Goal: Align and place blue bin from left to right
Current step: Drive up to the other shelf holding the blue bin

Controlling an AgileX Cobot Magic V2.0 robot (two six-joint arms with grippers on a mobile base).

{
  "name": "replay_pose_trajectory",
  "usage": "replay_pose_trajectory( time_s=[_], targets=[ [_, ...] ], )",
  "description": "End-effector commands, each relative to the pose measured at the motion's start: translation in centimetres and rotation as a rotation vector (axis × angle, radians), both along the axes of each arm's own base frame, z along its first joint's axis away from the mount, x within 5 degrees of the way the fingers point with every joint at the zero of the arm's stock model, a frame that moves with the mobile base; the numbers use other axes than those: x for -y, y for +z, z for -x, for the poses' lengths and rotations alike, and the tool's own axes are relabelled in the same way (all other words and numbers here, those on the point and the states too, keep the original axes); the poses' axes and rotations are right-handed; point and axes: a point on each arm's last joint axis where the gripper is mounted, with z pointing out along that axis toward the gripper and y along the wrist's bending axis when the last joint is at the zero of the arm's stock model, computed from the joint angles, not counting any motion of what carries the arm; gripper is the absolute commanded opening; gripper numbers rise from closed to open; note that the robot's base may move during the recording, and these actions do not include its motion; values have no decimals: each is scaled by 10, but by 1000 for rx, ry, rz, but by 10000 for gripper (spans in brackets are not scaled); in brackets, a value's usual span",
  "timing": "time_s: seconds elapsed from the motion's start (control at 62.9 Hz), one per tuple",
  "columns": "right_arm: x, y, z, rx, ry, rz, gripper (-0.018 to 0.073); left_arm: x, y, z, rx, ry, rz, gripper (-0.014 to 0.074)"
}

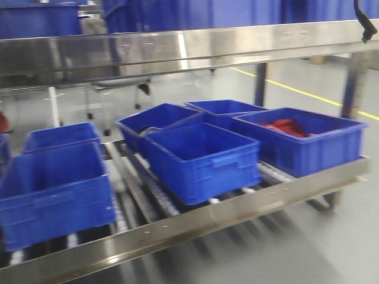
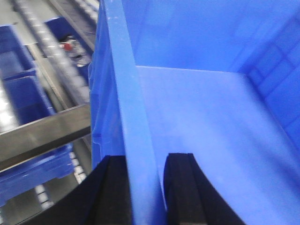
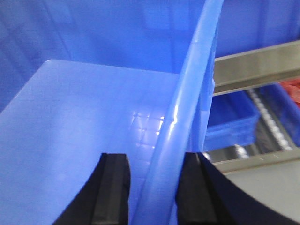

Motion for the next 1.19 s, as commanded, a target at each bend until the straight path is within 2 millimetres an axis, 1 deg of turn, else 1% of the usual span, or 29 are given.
replay_pose_trajectory(
  time_s=[0.0,1.176],
  targets=[
    [-2,25,4,159,-3,-136,-153,8,22,13,123,-62,68,-111],
    [-2,25,4,159,-3,-136,-153,8,22,13,123,-62,68,-111]
  ],
)
